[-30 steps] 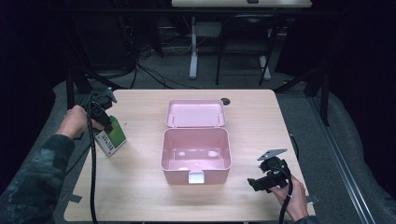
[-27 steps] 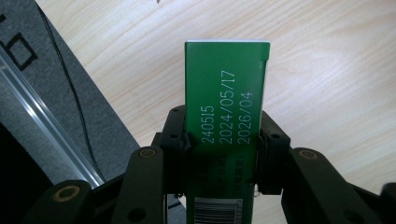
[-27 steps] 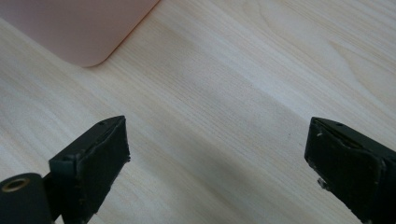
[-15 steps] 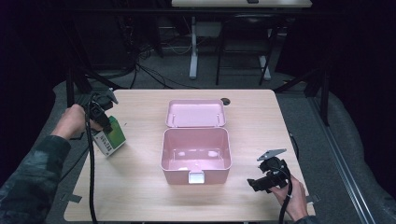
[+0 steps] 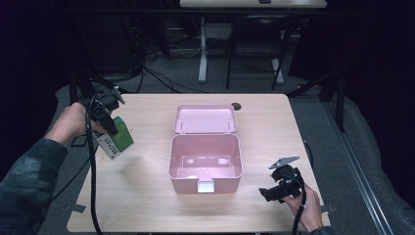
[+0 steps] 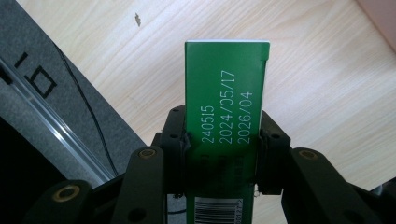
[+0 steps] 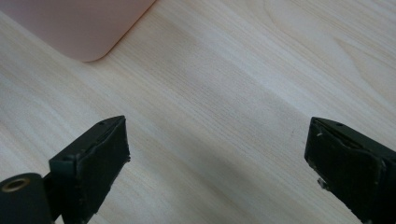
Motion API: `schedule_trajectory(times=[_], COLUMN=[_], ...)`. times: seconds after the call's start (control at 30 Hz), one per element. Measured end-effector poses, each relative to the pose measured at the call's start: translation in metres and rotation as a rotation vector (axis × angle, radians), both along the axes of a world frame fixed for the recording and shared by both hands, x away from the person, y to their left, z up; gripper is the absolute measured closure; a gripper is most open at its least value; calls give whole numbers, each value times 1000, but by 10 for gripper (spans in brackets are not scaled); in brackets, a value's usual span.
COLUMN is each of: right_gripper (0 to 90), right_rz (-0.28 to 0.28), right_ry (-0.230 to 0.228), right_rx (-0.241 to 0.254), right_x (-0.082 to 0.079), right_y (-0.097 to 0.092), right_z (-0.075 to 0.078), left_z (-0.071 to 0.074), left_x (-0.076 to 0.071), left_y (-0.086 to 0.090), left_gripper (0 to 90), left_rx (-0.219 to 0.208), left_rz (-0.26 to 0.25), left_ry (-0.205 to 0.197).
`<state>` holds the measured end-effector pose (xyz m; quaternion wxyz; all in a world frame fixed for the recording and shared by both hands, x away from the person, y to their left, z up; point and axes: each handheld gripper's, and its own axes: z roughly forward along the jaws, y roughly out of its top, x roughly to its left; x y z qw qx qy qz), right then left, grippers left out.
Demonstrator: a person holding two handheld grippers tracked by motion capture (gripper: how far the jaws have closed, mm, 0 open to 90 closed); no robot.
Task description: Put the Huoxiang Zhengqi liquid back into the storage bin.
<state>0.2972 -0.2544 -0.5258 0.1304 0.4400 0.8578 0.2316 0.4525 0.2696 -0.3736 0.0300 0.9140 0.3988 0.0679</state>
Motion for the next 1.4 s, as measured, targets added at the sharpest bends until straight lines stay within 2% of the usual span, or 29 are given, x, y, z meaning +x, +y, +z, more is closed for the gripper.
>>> schedule_trajectory(times=[0.63, 1.03, 1.2, 1.4], right_gripper=[57, 57, 57, 57], right_rz=[2, 1, 0, 0], right_ry=[9, 10, 6, 8], right_rx=[-9, -7, -5, -1], right_x=[0, 0, 0, 0], right_y=[1, 1, 0, 0], right_z=[0, -1, -1, -1], left_z=[30, 50, 61, 70], left_x=[-9, -11, -11, -13], left_y=[-11, -20, -25, -32], left_gripper=[631, 631, 632, 631], left_rx=[6, -8, 2, -19], left_rz=[-40, -71, -88, -115], left_ry=[-24, -43, -52, -57])
